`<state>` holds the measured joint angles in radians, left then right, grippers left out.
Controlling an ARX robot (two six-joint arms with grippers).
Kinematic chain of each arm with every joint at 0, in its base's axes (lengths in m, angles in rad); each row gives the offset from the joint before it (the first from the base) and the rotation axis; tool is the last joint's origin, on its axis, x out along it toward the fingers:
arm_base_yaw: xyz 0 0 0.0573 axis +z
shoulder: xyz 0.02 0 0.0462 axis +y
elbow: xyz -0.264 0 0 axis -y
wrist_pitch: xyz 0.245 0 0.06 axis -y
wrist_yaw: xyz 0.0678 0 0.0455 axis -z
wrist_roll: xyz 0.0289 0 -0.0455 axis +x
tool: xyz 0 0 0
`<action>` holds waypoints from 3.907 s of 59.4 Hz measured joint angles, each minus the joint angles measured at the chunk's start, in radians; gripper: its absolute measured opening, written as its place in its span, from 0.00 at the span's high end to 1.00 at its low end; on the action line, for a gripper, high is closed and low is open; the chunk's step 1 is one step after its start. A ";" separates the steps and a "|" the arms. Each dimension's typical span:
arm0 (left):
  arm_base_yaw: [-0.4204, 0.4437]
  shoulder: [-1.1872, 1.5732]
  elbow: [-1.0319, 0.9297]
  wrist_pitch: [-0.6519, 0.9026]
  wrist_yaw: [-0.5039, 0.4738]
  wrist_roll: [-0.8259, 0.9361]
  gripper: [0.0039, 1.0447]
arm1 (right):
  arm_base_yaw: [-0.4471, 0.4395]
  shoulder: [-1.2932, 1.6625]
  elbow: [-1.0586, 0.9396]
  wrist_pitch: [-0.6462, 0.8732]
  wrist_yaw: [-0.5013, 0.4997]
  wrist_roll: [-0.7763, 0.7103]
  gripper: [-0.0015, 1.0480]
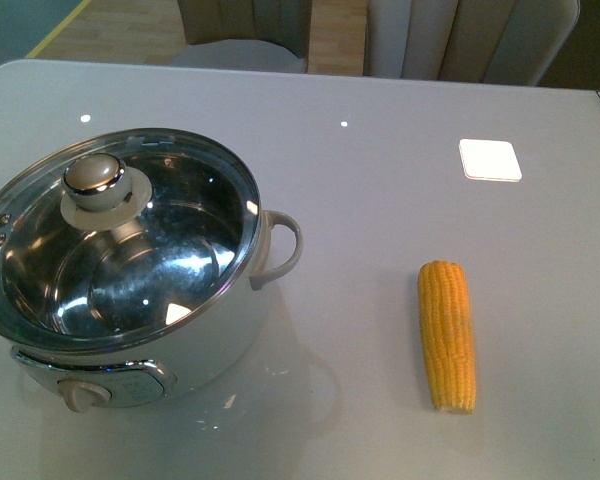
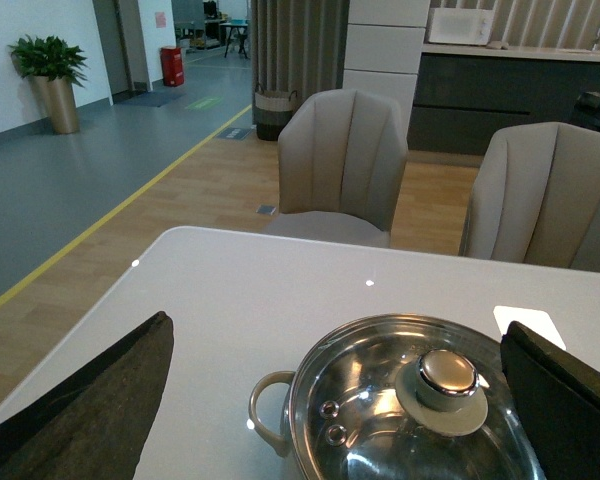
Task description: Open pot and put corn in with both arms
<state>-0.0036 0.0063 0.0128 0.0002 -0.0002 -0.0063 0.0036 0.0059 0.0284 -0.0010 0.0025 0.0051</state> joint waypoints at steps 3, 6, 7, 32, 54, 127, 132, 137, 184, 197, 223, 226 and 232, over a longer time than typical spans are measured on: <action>0.000 0.000 0.000 0.000 0.000 0.000 0.06 | 0.000 0.000 0.000 0.000 0.000 0.000 0.08; 0.000 0.000 0.000 0.000 0.000 0.000 0.06 | 0.000 0.000 0.000 0.000 0.000 0.000 0.08; 0.000 0.000 0.000 0.000 0.000 0.000 0.06 | 0.000 0.000 0.000 0.000 0.000 0.000 0.08; -0.111 0.185 0.099 -0.171 -0.301 -0.122 0.06 | 0.000 0.000 0.000 0.000 0.001 0.000 0.08; -0.222 1.054 0.340 0.529 -0.261 -0.163 0.06 | 0.000 -0.001 0.000 0.000 0.000 0.000 0.08; -0.346 1.982 0.453 1.097 -0.239 -0.130 0.57 | 0.000 -0.001 0.000 0.000 0.000 0.000 0.08; -0.344 1.921 0.452 1.027 -0.239 -0.123 0.57 | 0.000 -0.001 0.000 0.000 0.000 0.000 0.08; -0.338 1.856 0.452 0.973 -0.231 -0.119 0.57 | 0.000 -0.001 0.000 0.000 0.000 0.000 0.08; 0.586 1.917 0.426 1.260 0.221 0.126 0.57 | 0.000 -0.001 0.000 0.000 0.000 0.000 0.08; 0.628 2.161 0.449 1.381 0.249 0.146 0.57 | 0.000 -0.001 0.000 0.000 0.000 0.000 0.08; 0.600 2.422 0.586 1.384 0.202 0.124 0.57 | 0.000 -0.001 0.000 0.000 0.000 0.000 0.08; 0.584 2.499 0.683 1.384 0.193 0.106 0.57 | 0.000 -0.001 0.000 0.000 0.000 0.000 0.08; 0.569 2.597 0.829 1.374 0.189 0.090 0.57 | 0.000 -0.003 0.000 0.000 0.001 0.000 0.08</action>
<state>0.5652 2.6038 0.8421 1.3739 0.1886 0.0837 0.0036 0.0029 0.0284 -0.0010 0.0032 0.0051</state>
